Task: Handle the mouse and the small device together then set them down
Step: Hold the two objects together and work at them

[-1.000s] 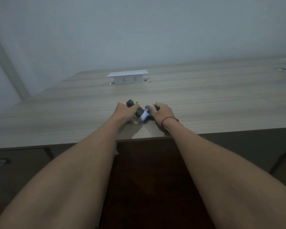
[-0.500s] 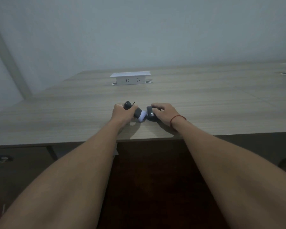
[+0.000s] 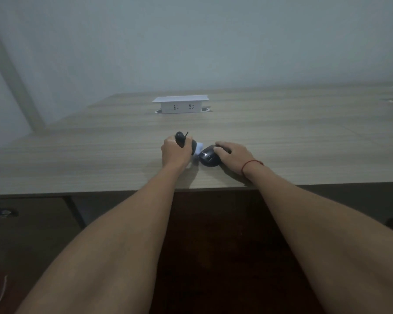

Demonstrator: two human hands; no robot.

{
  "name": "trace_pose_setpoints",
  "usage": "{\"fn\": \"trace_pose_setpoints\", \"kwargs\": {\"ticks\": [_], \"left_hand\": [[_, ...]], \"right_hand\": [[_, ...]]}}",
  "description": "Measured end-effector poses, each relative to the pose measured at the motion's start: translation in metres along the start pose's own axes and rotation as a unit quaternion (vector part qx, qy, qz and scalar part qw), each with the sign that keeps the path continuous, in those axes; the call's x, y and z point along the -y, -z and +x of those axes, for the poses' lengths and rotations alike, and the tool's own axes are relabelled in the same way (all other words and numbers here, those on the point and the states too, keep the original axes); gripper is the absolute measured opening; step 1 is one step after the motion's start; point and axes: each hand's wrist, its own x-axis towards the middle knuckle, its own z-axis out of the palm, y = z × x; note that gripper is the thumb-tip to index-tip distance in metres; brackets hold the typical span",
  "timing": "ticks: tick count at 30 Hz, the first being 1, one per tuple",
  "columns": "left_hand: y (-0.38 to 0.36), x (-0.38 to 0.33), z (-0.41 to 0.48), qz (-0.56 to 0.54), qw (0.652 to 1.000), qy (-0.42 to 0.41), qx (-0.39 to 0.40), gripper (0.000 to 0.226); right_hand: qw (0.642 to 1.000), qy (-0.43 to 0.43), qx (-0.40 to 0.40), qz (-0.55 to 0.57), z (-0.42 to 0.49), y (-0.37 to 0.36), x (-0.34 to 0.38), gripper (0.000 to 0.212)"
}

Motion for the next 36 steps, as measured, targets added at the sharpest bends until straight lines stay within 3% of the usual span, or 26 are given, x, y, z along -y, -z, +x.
{"fn": "trace_pose_setpoints", "kwargs": {"ticks": [2, 5, 13, 16, 21, 25, 32, 36], "left_hand": [[-0.001, 0.001, 0.000, 0.018, 1.000, 0.011, 0.005, 0.041], [0.004, 0.004, 0.006, 0.008, 0.999, 0.024, 0.023, 0.039], [0.012, 0.005, 0.003, 0.030, 1.000, -0.002, 0.002, 0.038], [0.006, 0.002, 0.001, 0.033, 0.999, -0.017, 0.012, 0.036], [0.002, -0.004, 0.005, 0.022, 1.000, -0.012, -0.007, 0.034], [-0.001, -0.004, 0.007, 0.010, 1.000, -0.004, 0.000, 0.037], [0.010, 0.000, 0.014, 0.032, 0.998, 0.014, 0.058, 0.044], [0.008, 0.004, 0.013, 0.050, 0.997, 0.007, 0.054, 0.047]], "right_hand": [[1.000, 0.004, 0.014, 0.009, -0.004, -0.001, -0.002, 0.043], [0.999, 0.009, -0.026, -0.038, -0.005, -0.005, 0.001, 0.048], [0.974, -0.069, -0.104, -0.190, -0.012, -0.021, 0.017, 0.070], [0.978, -0.069, -0.119, -0.157, -0.012, -0.018, 0.018, 0.064], [0.996, -0.039, -0.063, -0.044, -0.005, -0.016, 0.012, 0.048], [0.998, -0.023, -0.030, -0.046, -0.004, -0.017, 0.013, 0.049], [0.998, -0.039, -0.037, -0.045, 0.000, -0.023, 0.018, 0.049], [0.996, -0.035, -0.051, -0.059, 0.002, -0.026, 0.013, 0.053]]}}
